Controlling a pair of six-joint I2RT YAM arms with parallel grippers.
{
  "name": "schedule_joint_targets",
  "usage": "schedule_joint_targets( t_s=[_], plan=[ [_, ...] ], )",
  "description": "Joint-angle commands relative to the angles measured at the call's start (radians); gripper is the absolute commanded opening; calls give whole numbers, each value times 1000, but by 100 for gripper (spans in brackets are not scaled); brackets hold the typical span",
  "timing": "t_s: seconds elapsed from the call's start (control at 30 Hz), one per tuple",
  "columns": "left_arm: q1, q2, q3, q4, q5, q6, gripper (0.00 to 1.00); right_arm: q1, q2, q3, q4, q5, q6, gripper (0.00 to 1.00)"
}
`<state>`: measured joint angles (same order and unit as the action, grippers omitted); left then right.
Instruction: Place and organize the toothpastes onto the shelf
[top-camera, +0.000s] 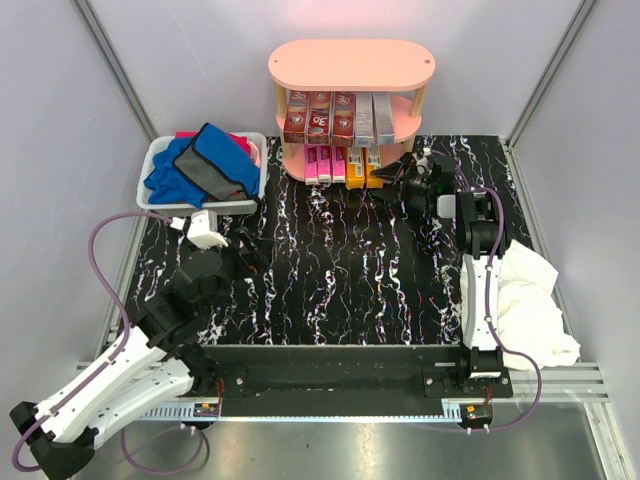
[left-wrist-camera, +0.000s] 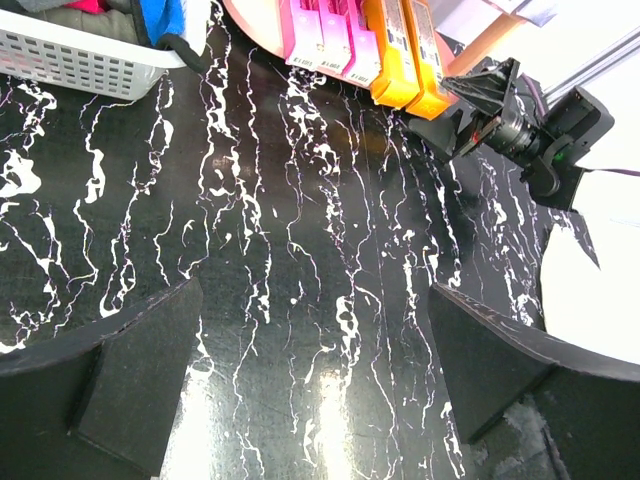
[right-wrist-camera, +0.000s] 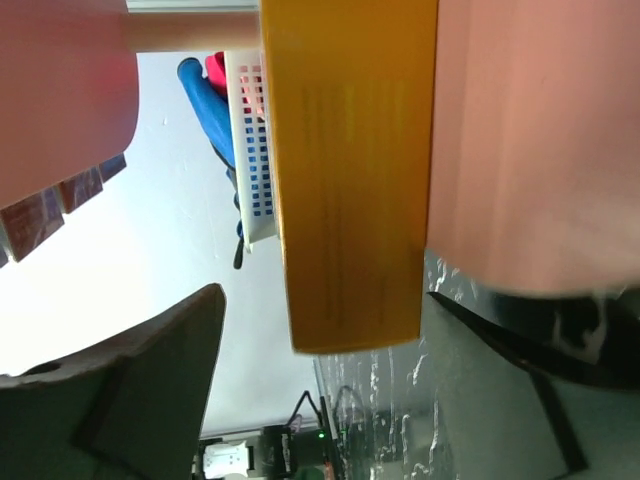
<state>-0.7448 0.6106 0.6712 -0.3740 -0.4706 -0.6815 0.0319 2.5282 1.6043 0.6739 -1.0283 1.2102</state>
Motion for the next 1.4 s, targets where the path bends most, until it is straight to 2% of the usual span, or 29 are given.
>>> schedule_joint_targets(
  t_s=[0.0, 0.07, 0.2, 0.37, 0.57, 0.67, 0.87, 0.9, 0.93, 1.07, 1.2, 1.37],
  plan=[
    [4, -17, -4, 26, 0, -4, 99, 6, -52, -104, -39, 39, -66, 96],
    [4, -17, -2, 21, 3, -6, 99, 6, -94, -165, -24, 48, -75, 100],
    [2, -25, 2, 3, 9, -6, 99, 6, -193, -299, 36, 63, -84, 100],
    [5, -54, 4, -11, 36, -12, 99, 6, -400, -489, 35, 86, -139, 100],
    [5, -91, 8, -32, 60, 19, 99, 8, -719, -636, -209, 206, -346, 100],
    [4, -72, 30, -88, 50, 30, 99, 11, -897, -681, -448, 318, -458, 100],
    [5, -22, 41, -144, 47, 34, 99, 17, -1264, -773, -739, 598, -573, 100],
    [5, -14, 41, -147, 50, 36, 99, 17, -1310, -787, -764, 667, -583, 100],
    [5, -12, 39, -151, 52, 36, 99, 17, -1400, -806, -789, 697, -590, 100],
    [4, -18, 25, -160, 43, 34, 99, 17, -1586, -840, -928, 809, -638, 100],
    [4, -60, -11, -158, 27, 19, 99, 17, -1750, -885, -1002, 820, -652, 100],
    [4, -84, -47, -157, 4, 22, 99, 17, -1855, -966, -1044, 832, -629, 100]
  ],
)
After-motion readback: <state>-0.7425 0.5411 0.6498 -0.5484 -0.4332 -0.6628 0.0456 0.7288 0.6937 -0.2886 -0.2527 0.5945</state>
